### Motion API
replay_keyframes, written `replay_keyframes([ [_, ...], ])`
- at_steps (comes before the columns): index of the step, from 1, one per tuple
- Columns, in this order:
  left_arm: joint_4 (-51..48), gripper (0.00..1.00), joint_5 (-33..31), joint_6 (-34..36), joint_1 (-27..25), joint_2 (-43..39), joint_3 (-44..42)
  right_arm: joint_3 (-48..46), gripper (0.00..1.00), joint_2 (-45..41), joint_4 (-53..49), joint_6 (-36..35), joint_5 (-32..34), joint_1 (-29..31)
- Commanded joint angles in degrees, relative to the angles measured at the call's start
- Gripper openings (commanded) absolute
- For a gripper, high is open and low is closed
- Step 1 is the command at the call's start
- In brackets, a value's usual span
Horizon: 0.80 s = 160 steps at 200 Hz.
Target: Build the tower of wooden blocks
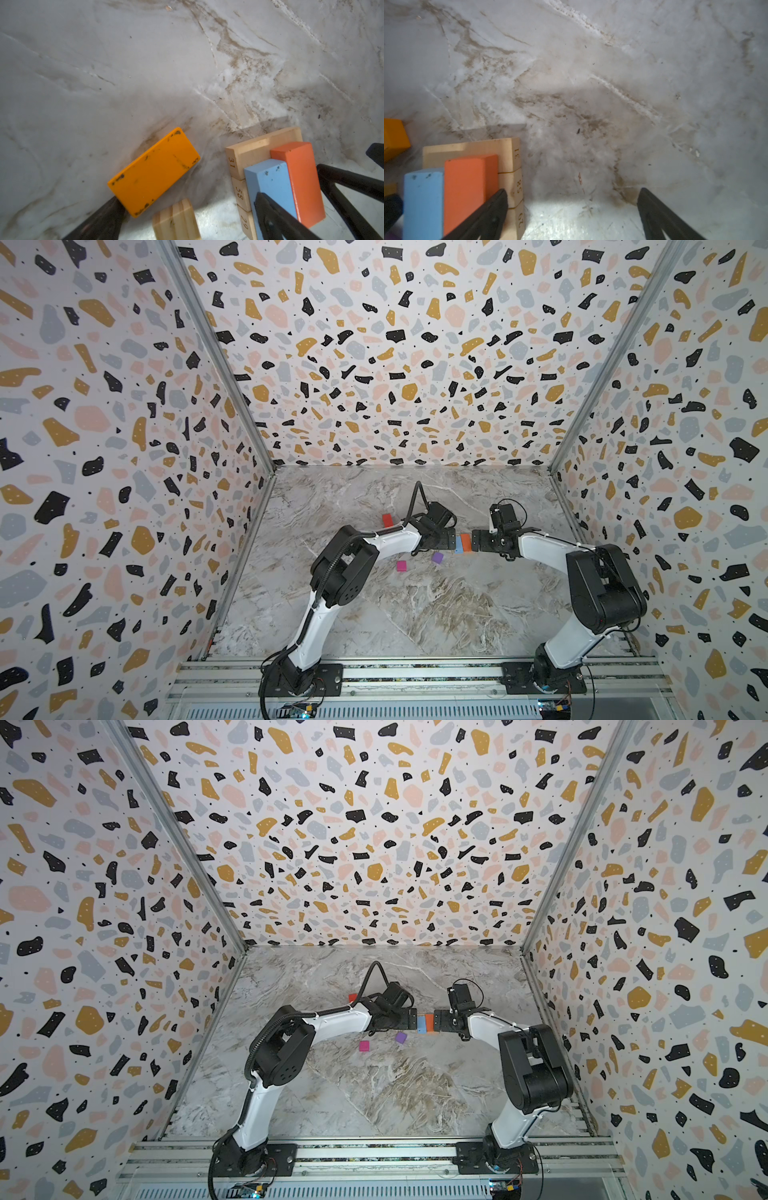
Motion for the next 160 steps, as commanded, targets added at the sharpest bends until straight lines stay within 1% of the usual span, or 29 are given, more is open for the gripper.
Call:
replay_keyframes([
  [1, -1.6, 1.00, 1.5, -0.5, -0.5, 2.4, 0.5, 1.0, 0.99, 0.2, -0.5, -0.1, -0.1, -0.2],
  [106, -2.1, 1.00, 1.5, -0.2, -0.4, 2.6, 1.1, 1.1, 0.98, 0.3, -0.8, -0.3, 0.2, -0.2],
  [160, -2.6, 1.00, 0.5, 0.1, -0.4, 1.2, 0.0, 0.9, 0.98, -0.1, -1.1, -0.2, 0.4, -0.2],
])
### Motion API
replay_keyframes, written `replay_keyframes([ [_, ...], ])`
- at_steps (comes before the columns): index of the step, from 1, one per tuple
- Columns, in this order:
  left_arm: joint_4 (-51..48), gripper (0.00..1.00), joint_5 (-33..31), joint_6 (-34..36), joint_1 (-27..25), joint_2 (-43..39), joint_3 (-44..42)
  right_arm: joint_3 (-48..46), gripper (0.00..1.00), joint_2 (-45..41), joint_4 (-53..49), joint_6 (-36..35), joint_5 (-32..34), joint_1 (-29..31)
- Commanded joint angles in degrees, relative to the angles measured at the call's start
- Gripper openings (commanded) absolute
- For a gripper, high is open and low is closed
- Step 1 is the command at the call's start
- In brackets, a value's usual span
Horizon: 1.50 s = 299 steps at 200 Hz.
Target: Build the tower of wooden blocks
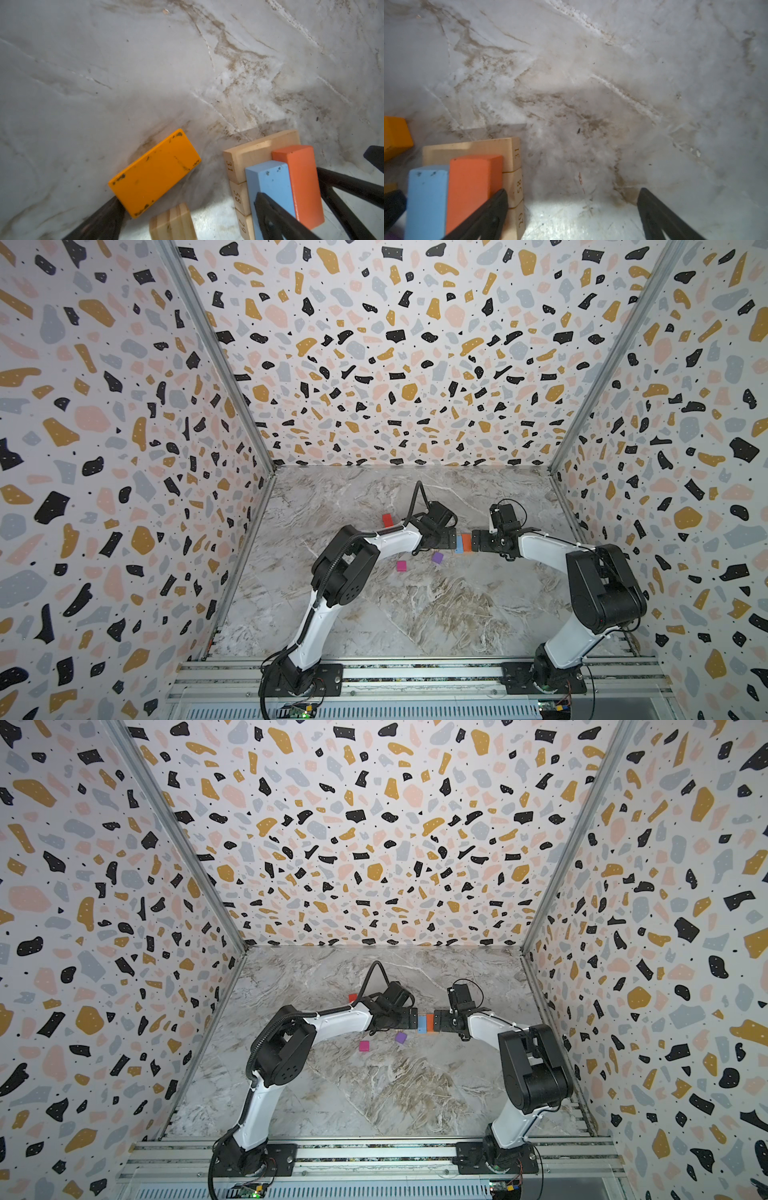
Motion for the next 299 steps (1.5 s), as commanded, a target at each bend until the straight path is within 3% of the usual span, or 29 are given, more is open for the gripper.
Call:
replay_keyframes([
  [1, -2.6, 1.00, 0.5, 0.0, -0.4, 0.6, -0.9, 0.9, 0.98, -0.1, -1.1, -0.2, 0.5, -0.2],
  [299, -2.6, 1.00, 1.9, -0.1, -0.5, -3.5, -5.6, 4.2, 0.98, 2.3, -1.8, 1.5, 0.6, -0.6],
])
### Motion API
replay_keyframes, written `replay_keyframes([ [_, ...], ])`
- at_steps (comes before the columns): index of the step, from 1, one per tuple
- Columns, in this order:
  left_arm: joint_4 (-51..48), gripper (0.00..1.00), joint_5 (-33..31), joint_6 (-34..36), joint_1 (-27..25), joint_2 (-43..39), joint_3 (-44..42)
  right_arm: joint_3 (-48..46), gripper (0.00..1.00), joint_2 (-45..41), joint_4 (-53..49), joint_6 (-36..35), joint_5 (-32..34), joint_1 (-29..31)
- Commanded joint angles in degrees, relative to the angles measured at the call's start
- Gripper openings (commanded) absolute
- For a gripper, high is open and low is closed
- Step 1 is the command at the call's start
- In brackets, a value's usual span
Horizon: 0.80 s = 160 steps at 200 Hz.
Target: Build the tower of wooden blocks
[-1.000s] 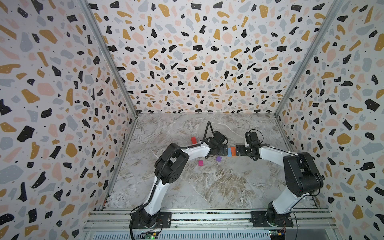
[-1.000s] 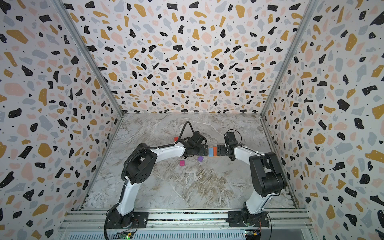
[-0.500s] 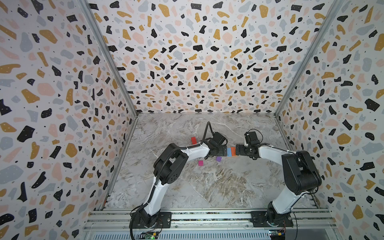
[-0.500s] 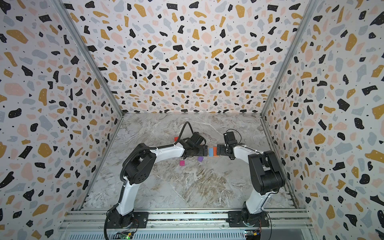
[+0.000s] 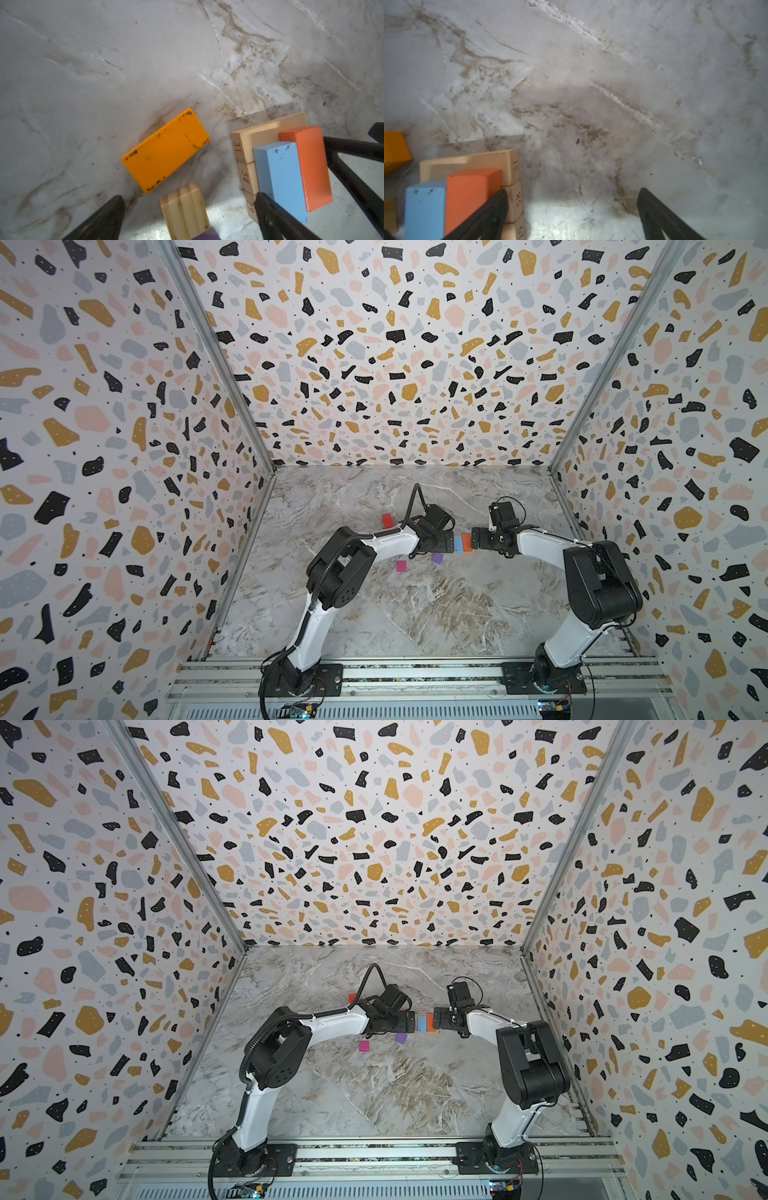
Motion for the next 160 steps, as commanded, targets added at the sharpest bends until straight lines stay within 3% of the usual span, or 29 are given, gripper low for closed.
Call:
replay_keyframes([
  [1, -3.0, 1.00, 1.8, -0.5, -0.4, -0.7, -1.5, 2.1, 0.98, 0.3, -1.4, 0.4, 0.5, -0.3],
  [160, -3.1, 1.00, 2.6, -1.3, -1.9, -0.8, -2.8, 2.9, 0.98, 0.6, -1.3, 0.6, 0.1, -0.4],
])
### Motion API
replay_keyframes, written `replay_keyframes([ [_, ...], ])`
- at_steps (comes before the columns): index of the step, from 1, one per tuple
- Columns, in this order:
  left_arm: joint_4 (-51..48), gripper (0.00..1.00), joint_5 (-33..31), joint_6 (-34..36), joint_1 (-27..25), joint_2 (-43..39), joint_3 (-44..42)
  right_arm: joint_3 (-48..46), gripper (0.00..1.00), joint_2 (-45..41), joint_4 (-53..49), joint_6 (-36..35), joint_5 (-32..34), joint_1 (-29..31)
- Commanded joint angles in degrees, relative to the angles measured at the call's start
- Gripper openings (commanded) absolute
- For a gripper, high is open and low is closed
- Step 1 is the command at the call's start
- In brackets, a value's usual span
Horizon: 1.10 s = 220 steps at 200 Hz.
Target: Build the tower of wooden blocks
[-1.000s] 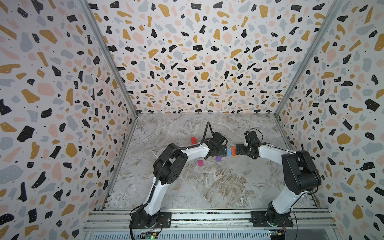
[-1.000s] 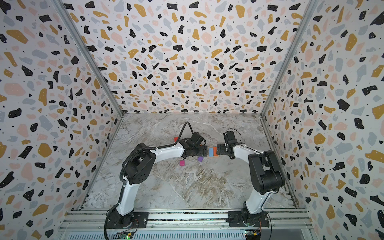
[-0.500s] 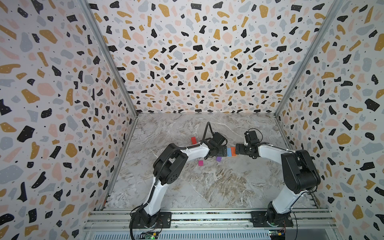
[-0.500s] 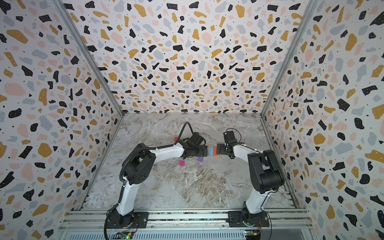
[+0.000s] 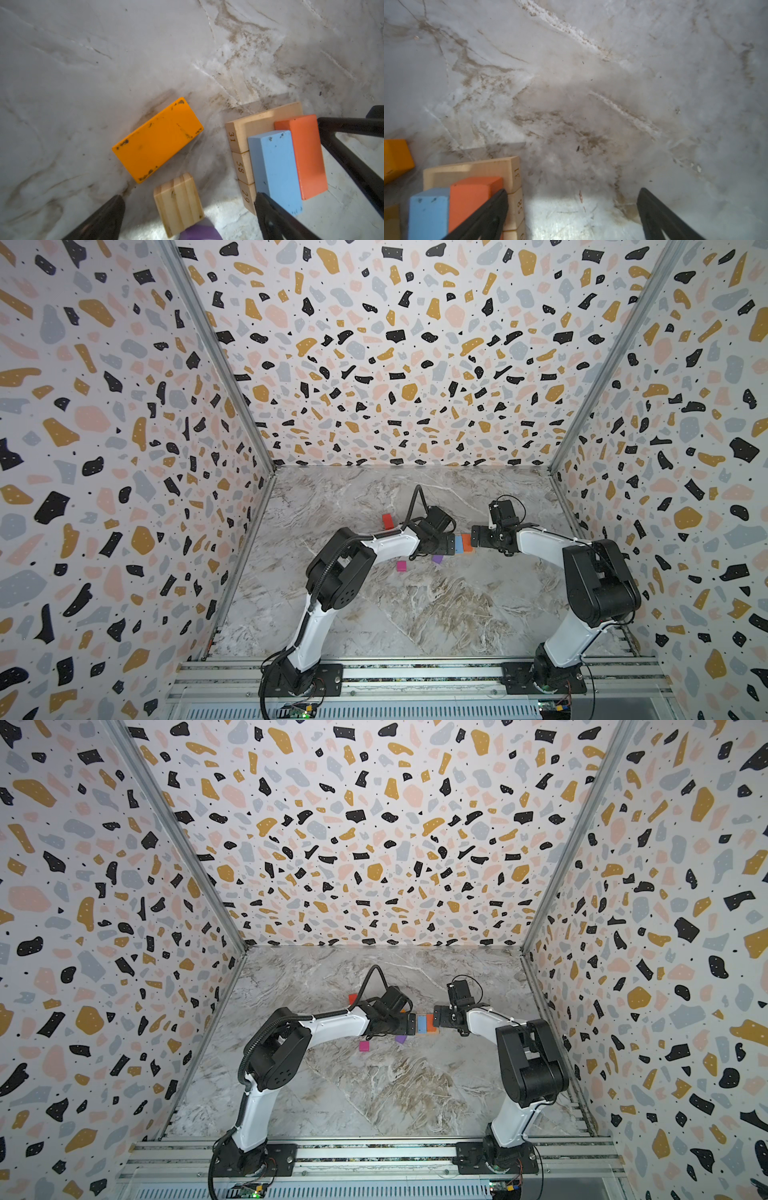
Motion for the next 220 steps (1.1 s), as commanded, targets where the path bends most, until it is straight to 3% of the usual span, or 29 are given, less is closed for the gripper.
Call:
replay_keyframes([
  [1, -3.1, 1.00, 2.0, -1.3, -1.1, -0.2, -1.9, 1.8, 0.98, 0.1, -1.3, 0.5, 0.1, -0.2],
  [220, -3.3, 1.00, 1.6, -1.4, -1.8, 0.5, -1.1, 1.2, 0.98, -0.7, -0.2, 0.0, -1.2, -0.2],
])
